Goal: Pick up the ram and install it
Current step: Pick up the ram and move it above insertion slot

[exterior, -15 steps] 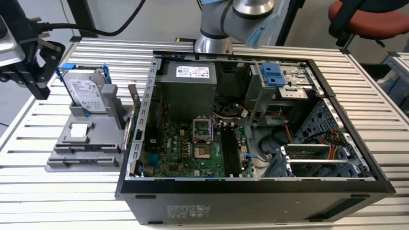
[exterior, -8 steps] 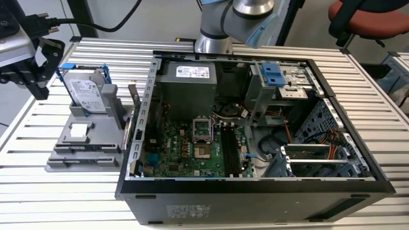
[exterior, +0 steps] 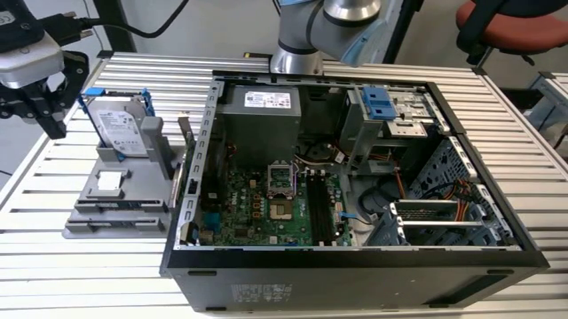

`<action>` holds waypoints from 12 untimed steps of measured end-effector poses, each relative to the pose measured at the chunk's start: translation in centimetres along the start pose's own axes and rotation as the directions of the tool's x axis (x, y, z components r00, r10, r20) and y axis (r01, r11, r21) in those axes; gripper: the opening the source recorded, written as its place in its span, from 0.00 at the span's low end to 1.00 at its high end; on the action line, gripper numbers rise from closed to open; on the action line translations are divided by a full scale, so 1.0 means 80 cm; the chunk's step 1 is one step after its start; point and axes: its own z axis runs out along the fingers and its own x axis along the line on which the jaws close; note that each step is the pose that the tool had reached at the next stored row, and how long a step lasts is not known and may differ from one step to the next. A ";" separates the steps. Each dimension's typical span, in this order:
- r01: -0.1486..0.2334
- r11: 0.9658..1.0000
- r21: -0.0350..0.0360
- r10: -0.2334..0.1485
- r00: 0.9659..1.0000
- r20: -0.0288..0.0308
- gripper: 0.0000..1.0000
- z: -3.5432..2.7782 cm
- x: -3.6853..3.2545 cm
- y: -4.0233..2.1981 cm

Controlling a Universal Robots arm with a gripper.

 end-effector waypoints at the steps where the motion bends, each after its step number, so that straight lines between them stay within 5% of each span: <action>1: 0.018 1.000 0.000 -0.018 1.000 -0.001 0.00 0.0000 0.0000 0.0000; 7: 0.112 0.994 0.000 -0.112 0.994 -0.005 0.00 -0.0001 -0.0001 0.0001; 12: 0.199 0.980 0.001 -0.199 0.980 -0.010 0.00 -0.0001 -0.0001 0.0002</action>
